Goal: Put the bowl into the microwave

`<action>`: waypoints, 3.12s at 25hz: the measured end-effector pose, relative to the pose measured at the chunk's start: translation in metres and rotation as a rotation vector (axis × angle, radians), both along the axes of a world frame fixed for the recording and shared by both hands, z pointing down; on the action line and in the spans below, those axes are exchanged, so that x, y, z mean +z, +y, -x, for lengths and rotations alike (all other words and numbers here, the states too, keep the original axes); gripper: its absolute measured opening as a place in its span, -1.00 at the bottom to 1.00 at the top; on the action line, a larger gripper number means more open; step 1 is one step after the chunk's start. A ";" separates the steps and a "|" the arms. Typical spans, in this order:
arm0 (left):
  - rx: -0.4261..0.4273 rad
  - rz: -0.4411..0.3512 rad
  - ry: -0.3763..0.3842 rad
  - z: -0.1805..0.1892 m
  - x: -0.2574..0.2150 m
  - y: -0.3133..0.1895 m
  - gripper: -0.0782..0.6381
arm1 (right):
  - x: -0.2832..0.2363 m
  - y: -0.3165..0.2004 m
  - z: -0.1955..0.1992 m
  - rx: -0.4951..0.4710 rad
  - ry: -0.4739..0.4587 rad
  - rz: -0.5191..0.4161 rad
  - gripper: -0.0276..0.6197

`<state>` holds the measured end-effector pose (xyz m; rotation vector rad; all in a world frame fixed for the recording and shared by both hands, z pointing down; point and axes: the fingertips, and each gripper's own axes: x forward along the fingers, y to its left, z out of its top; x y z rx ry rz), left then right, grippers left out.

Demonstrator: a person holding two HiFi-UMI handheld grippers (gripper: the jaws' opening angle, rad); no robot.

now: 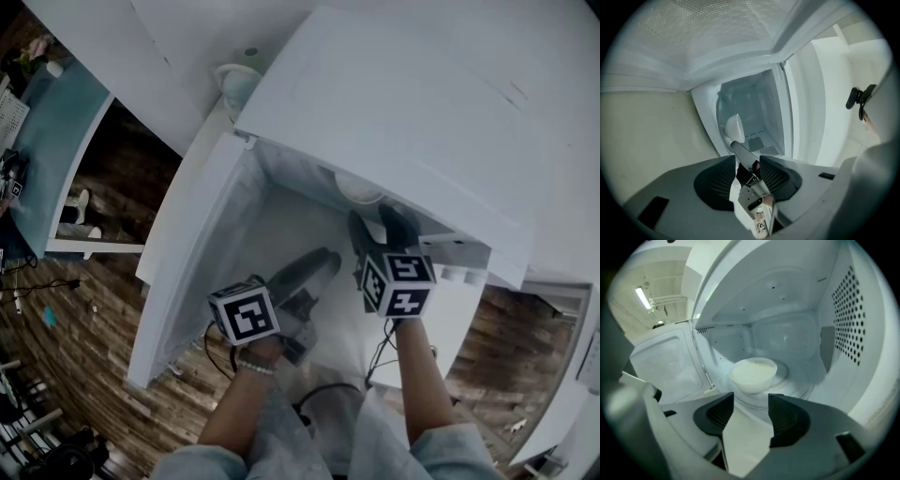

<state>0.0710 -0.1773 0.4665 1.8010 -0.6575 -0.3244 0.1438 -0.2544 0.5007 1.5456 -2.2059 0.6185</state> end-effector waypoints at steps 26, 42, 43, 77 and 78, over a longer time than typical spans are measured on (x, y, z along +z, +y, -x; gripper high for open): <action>0.021 -0.389 -0.294 -0.003 -0.118 0.027 -0.79 | -0.133 0.086 -0.019 -0.054 -0.086 -0.262 -0.91; 0.019 -0.502 -0.360 0.004 -0.163 0.048 -0.79 | -0.219 0.116 -0.007 -0.176 -0.205 -0.475 -0.91; 0.016 -0.506 -0.365 0.004 -0.164 0.048 -0.79 | -0.222 0.117 -0.008 -0.176 -0.209 -0.483 -0.91; 0.077 -0.589 -0.343 -0.013 -0.186 0.067 -0.79 | -0.237 0.126 0.012 -0.272 -0.214 -0.507 -0.91; 0.080 -0.588 -0.342 -0.013 -0.186 0.067 -0.79 | -0.236 0.126 0.012 -0.277 -0.212 -0.506 -0.91</action>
